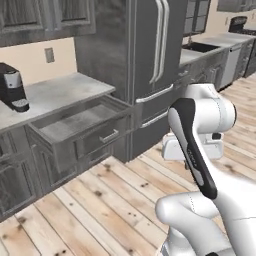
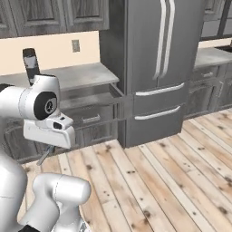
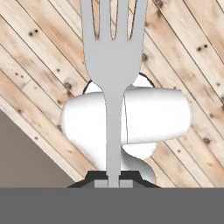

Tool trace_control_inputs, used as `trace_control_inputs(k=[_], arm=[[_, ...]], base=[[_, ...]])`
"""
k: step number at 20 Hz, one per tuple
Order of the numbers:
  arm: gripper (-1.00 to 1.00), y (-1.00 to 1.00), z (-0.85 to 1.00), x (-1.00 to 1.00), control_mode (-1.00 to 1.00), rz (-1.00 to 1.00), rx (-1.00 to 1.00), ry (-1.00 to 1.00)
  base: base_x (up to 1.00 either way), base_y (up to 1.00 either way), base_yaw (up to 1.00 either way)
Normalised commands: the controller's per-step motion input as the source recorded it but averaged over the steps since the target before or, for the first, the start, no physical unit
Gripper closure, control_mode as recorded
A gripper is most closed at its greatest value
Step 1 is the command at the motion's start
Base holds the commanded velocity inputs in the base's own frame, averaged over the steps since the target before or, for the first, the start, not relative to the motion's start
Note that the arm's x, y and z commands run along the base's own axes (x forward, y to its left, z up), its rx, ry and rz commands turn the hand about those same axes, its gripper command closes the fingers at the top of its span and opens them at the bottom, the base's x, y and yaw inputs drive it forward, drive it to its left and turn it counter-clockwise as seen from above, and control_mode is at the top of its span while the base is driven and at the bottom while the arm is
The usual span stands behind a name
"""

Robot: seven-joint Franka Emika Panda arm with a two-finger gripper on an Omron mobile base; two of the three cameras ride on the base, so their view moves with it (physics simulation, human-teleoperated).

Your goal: Pick up the metallic utensils from the counter and place them in the open drawer. Make sure not to pick up any wooden utensils.

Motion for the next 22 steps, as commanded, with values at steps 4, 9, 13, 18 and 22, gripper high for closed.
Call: trace_control_inputs(k=[4,9,13,18,22], arm=[[1.00,0.00,0.00,0.00,1.00,0.00,0.00,0.00],[1.00,0.00,0.00,0.00,1.00,0.00,0.00,0.00],[1.00,0.00,0.00,0.00,1.00,0.00,0.00,0.00],[1.00,0.00,0.00,0.00,1.00,0.00,0.00,0.00],[1.00,0.00,0.00,0.00,1.00,0.00,0.00,0.00]], base=[[0.24,1.00,-0.24],[0.07,0.96,-0.28],[0.03,0.85,-0.34],[0.12,0.91,-0.35],[0.09,0.90,-0.35]])
